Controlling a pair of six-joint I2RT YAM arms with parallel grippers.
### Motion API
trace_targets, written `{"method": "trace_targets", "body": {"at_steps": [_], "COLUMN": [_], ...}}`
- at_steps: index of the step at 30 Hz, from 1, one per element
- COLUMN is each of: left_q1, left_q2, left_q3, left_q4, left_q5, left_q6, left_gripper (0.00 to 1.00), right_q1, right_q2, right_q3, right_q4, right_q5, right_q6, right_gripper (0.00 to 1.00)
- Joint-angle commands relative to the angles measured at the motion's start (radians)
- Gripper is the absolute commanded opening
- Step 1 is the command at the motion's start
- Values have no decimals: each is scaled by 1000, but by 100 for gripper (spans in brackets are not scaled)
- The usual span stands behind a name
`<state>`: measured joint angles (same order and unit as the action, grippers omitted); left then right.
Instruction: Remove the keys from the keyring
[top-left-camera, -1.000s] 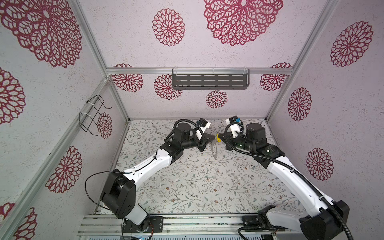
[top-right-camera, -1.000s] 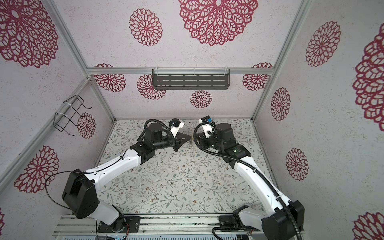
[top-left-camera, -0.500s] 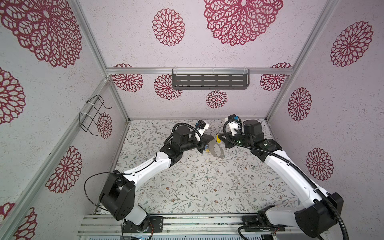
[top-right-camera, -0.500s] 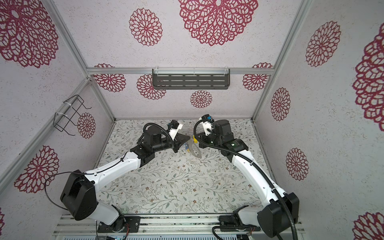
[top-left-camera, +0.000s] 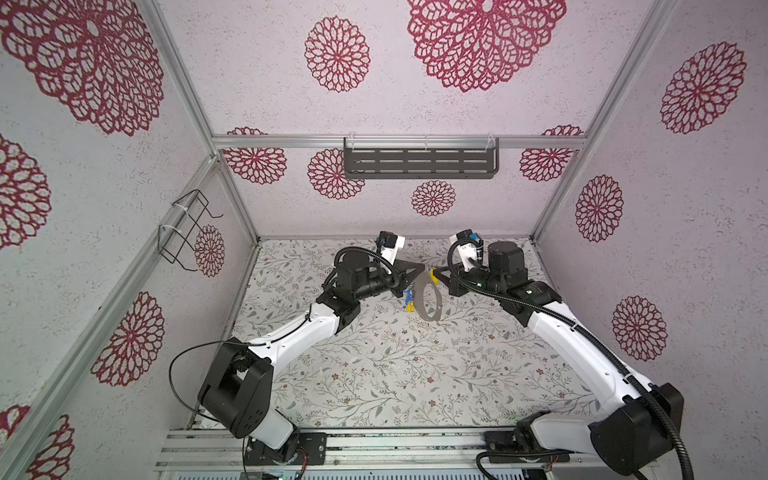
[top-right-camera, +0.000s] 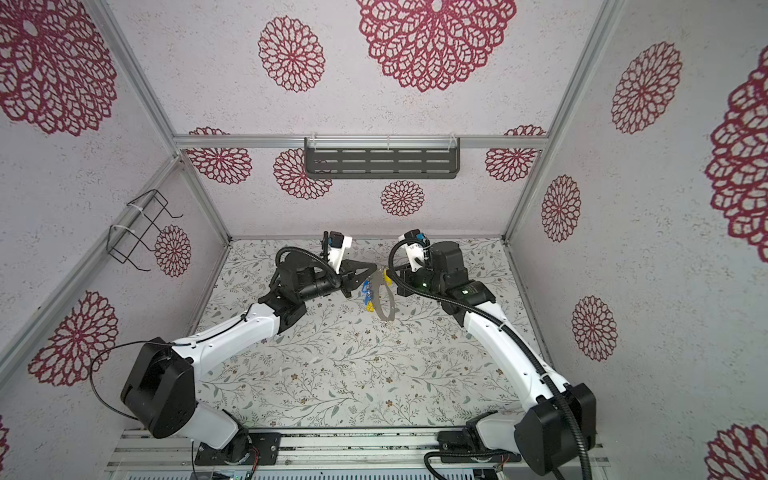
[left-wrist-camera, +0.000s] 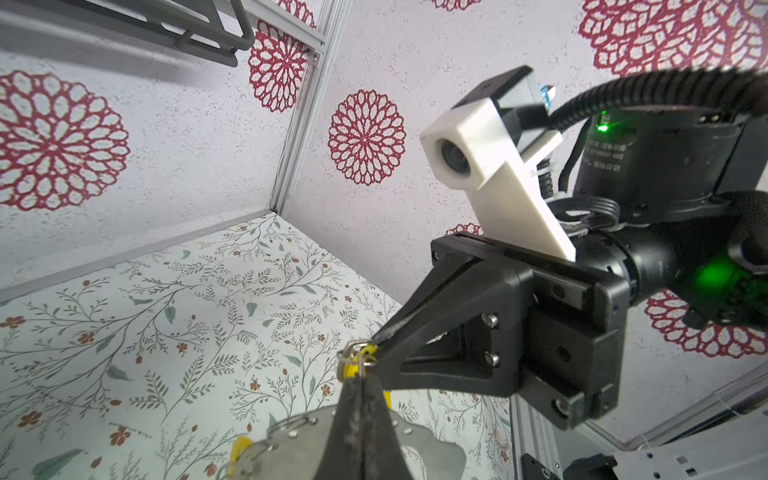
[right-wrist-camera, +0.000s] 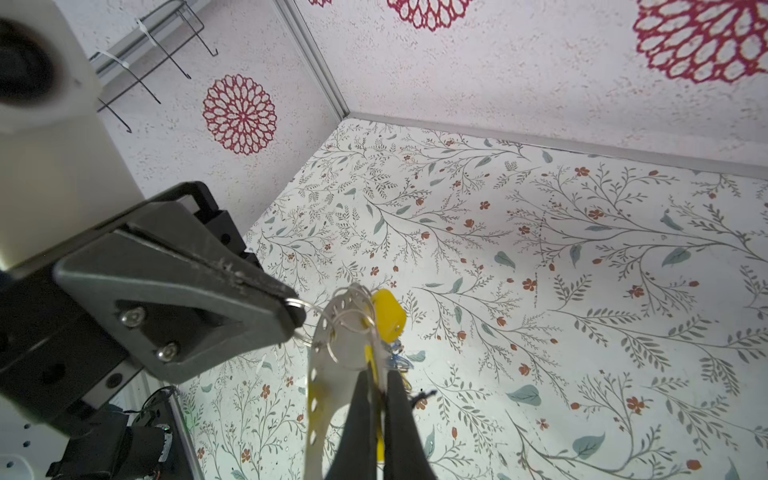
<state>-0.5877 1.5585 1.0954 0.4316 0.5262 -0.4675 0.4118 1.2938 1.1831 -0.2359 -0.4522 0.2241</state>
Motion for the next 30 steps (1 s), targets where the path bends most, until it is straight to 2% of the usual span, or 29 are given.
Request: {"method": "trace_targets", "body": {"at_steps": [1, 11, 18, 24, 28, 30], "left_q1": [22, 32, 15, 10, 36, 61], "left_q2": [-11, 4, 59, 51, 10, 5], "left_q3": [6, -25, -42, -66, -74, -67], "left_q4": [214, 356, 444, 418, 295, 225], "left_q5": [-19, -170, -215, -221, -197, -141], "left_q6": [-85, -166, -224, -200, -141, -112], "left_gripper": [0, 0, 0, 0, 0, 0], "right_q1": [-36, 31, 75, 75, 72, 70], "right_q2": [-10, -27, -37, -55, -56, -49], "right_q3": [-36, -99, -130, -140, -127, -110], "right_q4": [-18, 61, 127, 142, 135, 116], "right_q5": [67, 34, 4, 91, 91, 83], "right_q6": [43, 71, 87, 86, 61, 34], "right_gripper": [0, 0, 0, 0, 0, 0]}}
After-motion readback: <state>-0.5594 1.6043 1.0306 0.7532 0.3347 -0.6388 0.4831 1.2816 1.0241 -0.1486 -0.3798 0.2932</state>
